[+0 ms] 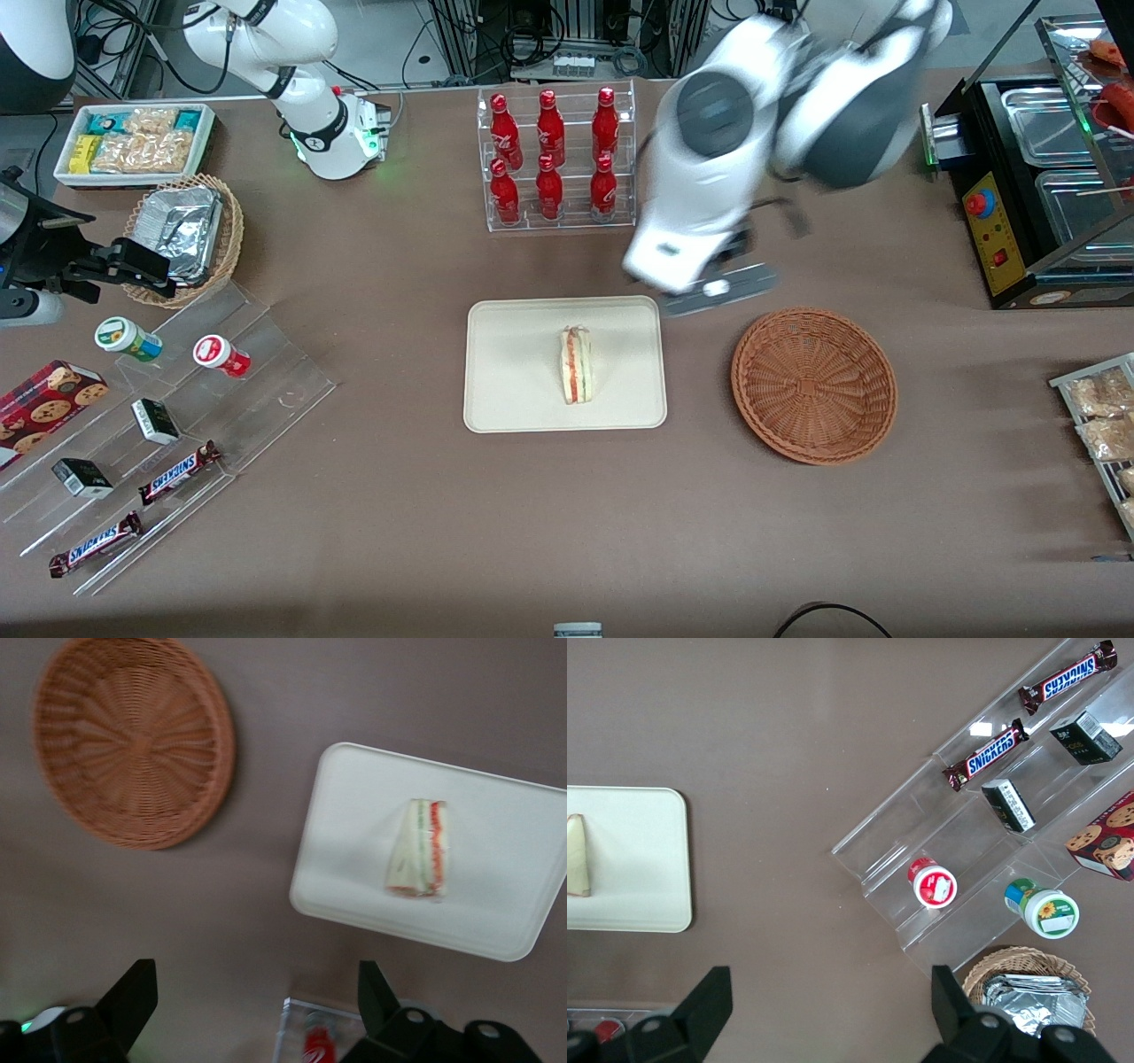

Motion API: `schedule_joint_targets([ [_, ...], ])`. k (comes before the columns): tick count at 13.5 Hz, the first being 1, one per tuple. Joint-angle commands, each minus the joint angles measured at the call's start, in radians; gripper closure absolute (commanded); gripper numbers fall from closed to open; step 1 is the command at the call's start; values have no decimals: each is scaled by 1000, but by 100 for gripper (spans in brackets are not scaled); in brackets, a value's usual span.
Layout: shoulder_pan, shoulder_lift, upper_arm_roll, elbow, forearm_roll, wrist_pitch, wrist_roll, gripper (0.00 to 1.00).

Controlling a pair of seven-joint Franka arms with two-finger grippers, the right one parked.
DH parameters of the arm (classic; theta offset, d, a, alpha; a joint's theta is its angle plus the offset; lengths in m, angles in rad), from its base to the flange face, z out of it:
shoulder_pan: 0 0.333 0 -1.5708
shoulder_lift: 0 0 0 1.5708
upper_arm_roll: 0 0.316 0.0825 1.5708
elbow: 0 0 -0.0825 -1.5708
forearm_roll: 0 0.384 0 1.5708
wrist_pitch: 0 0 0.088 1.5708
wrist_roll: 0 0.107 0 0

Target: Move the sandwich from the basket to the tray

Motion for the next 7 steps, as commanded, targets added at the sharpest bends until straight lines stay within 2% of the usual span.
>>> schedule_joint_targets([
  [1,86,-159,-4,-92,1,-65,73,0],
  [4,190,-339,-2,-248,7,-70,247,0],
  [7,308,-446,-2,-333,9,-70,388,0],
])
